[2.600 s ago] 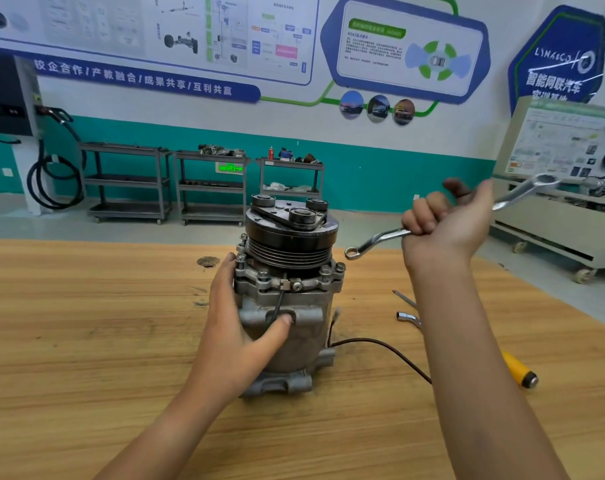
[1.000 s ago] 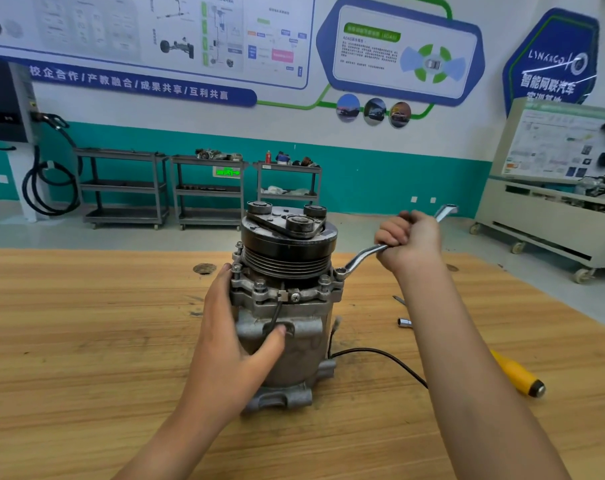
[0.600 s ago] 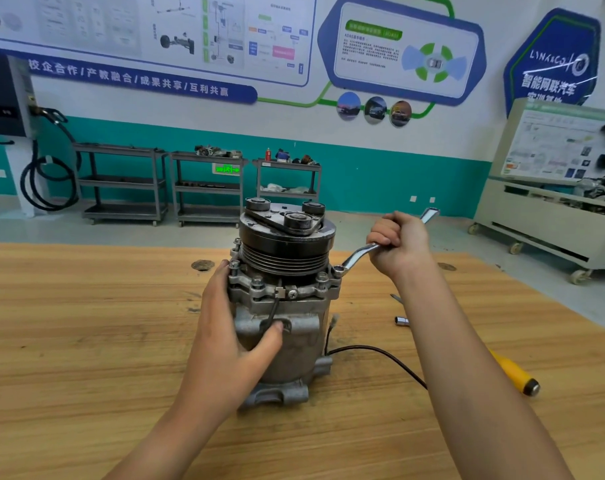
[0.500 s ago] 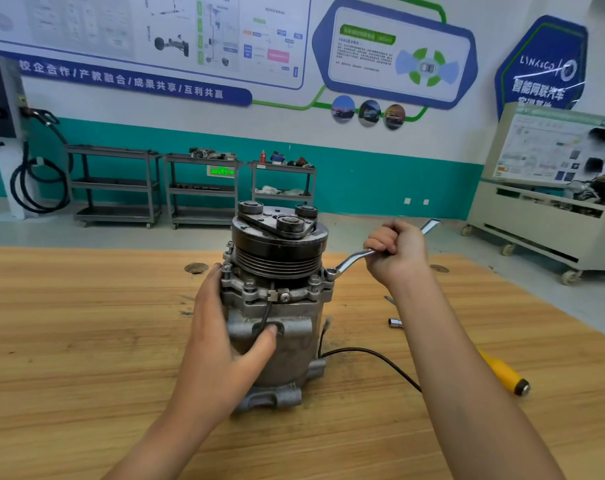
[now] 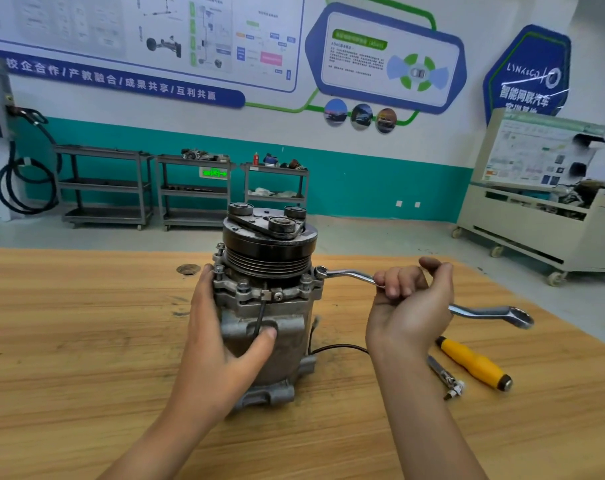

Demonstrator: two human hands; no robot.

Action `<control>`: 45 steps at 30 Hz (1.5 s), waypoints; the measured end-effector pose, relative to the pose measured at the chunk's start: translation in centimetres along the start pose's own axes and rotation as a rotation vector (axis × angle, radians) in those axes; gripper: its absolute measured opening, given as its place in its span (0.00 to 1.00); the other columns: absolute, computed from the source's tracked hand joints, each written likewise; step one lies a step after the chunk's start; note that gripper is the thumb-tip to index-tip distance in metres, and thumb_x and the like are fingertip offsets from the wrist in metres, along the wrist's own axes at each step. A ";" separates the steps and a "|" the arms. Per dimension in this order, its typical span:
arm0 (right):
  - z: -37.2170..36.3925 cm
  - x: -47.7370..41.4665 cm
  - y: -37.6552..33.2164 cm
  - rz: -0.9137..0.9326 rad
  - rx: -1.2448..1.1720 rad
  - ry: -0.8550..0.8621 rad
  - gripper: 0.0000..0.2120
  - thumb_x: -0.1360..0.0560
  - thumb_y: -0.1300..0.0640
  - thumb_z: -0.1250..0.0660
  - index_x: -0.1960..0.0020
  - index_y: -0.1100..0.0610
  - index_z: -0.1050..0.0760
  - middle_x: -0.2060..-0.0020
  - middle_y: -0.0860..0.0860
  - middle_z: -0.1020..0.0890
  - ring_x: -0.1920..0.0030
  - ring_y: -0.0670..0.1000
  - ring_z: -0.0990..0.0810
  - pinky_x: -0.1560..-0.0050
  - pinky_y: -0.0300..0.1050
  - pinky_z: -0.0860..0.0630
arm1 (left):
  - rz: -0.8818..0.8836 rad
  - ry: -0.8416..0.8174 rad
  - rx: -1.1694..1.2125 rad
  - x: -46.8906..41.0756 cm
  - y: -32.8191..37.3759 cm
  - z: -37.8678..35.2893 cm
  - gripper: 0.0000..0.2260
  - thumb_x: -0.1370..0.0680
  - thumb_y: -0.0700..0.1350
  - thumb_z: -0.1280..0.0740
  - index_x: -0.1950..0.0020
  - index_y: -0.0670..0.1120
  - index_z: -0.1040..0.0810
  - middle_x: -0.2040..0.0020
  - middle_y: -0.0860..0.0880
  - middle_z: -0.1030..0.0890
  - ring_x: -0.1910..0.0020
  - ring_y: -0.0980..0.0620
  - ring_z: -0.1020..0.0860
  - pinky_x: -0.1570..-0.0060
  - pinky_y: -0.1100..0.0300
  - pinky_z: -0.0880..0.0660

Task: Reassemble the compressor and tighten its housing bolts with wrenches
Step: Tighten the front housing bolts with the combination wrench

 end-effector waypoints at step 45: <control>-6.5 -4.1 8.1 -0.847 0.133 -0.166 0.19 0.18 0.53 0.49 0.67 0.56 0.39 0.85 0.46 0.42 0.88 0.44 0.45 0.87 0.33 0.49 | -0.085 0.041 -0.046 0.4 0.7 -0.1 0.39 0.32 0.52 0.31 0.28 0.60 0.52 0.25 0.54 0.44 0.26 0.57 0.45 0.27 0.54 0.44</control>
Point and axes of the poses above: each hand's wrist, its own x-axis away from the middle knuckle, its own z-axis out of the back of the hand, y = z × x, the point moved 6 cm from there along -x, towards the middle knuckle
